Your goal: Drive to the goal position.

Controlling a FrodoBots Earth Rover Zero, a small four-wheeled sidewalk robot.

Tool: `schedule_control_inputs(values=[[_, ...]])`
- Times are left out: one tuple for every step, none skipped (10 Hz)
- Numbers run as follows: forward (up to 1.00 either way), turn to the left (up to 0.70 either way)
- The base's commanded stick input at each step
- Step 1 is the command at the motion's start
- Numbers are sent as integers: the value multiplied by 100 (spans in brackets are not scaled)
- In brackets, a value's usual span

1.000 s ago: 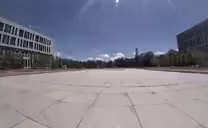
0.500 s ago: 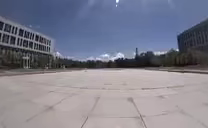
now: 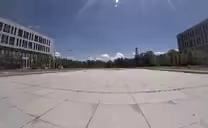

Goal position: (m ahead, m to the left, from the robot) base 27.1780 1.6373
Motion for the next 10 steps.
schedule_control_inputs(values=[[70,0],[70,0],[70,0],[70,0],[70,0],[70,0],[70,0],[70,0],[70,0],[70,0]])
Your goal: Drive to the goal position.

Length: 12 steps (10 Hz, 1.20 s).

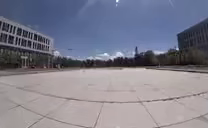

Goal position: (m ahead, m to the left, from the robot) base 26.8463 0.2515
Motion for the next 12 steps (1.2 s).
schedule_control_inputs(values=[[70,0],[70,0],[70,0],[70,0],[70,0],[70,0],[70,0],[70,0],[70,0],[70,0],[70,0],[70,0]])
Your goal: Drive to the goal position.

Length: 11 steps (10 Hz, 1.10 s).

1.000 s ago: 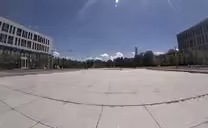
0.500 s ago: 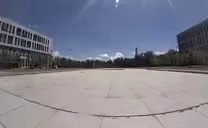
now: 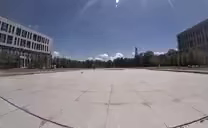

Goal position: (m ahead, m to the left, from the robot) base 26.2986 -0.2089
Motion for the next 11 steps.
schedule_control_inputs(values=[[70,0],[69,0],[66,0],[66,0],[66,0],[66,0],[65,0],[65,0],[65,0],[65,0],[65,0]])
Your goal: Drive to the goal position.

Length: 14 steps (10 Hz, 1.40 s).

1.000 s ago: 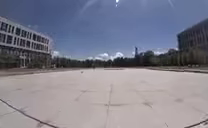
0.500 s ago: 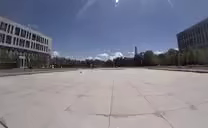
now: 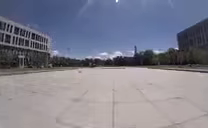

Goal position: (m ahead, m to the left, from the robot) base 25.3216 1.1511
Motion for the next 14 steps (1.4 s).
schedule_control_inputs(values=[[65,0],[65,0],[65,0],[65,0],[65,0],[65,0],[65,0],[70,0],[70,0],[70,0],[70,0],[70,0],[70,0],[70,0]])
